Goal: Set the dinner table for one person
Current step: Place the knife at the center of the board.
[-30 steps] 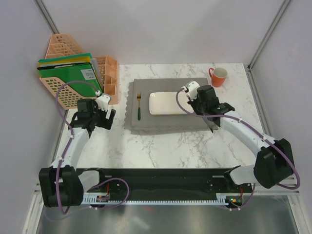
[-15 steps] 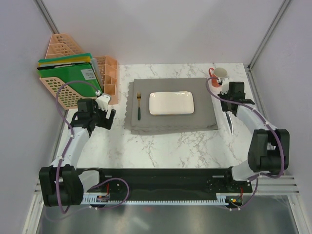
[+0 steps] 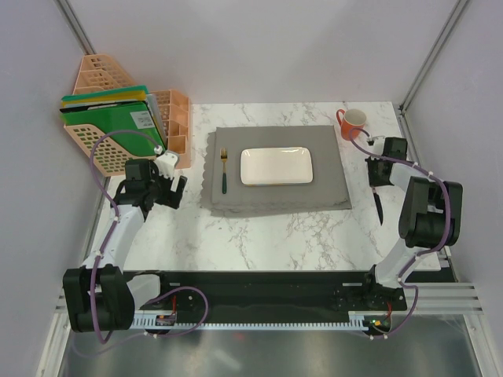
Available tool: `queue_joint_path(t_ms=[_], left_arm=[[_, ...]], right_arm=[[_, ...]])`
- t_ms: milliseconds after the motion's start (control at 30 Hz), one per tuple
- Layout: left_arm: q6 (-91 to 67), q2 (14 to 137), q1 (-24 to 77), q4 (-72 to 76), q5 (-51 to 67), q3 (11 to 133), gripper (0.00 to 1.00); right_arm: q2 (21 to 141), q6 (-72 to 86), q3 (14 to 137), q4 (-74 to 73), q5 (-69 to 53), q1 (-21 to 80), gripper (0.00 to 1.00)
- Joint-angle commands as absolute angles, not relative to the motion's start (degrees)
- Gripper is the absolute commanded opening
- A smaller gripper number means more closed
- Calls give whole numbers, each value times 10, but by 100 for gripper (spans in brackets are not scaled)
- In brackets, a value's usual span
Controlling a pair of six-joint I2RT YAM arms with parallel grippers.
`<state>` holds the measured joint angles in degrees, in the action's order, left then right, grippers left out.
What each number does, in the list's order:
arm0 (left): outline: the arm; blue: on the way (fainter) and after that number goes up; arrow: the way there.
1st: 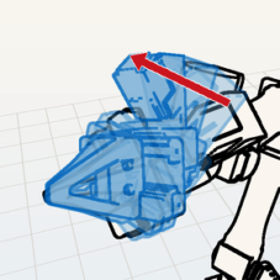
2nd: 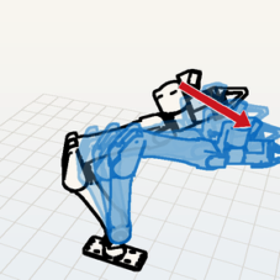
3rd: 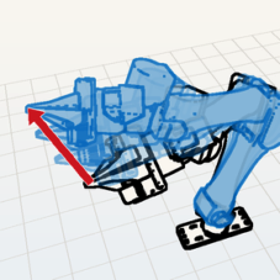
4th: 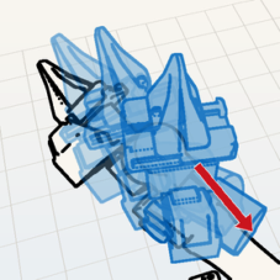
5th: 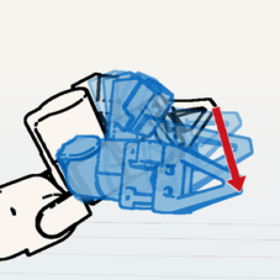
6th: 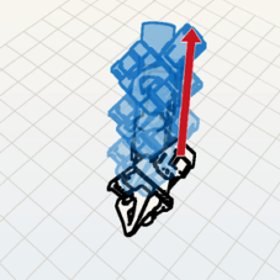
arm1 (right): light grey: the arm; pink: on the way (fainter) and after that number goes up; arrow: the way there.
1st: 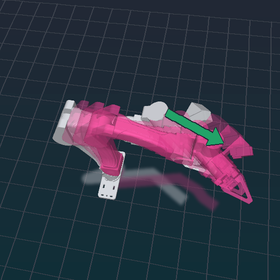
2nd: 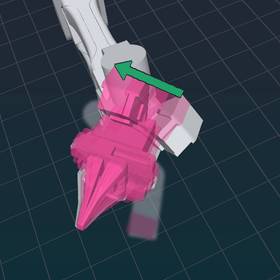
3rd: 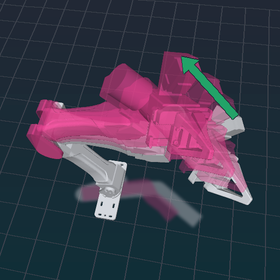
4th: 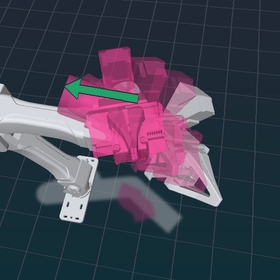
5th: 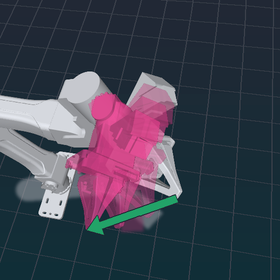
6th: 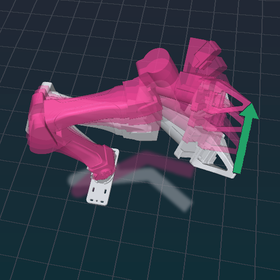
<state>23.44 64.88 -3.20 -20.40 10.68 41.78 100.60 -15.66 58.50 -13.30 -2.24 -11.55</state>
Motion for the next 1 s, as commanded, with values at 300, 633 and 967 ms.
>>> queue_joint_path(t_ms=[300, 633, 967], left_arm=[[230, 643, -35, -181, 117, 410, 100], [233, 641, -35, -180, 120, 405, 100], [236, 629, -34, -180, 118, 402, 100]], right_arm=[[963, -144, 584, -78, -49, -125, 0], [913, -132, 553, -53, -58, -144, 60], [842, -121, 539, -45, -76, -178, 78]])
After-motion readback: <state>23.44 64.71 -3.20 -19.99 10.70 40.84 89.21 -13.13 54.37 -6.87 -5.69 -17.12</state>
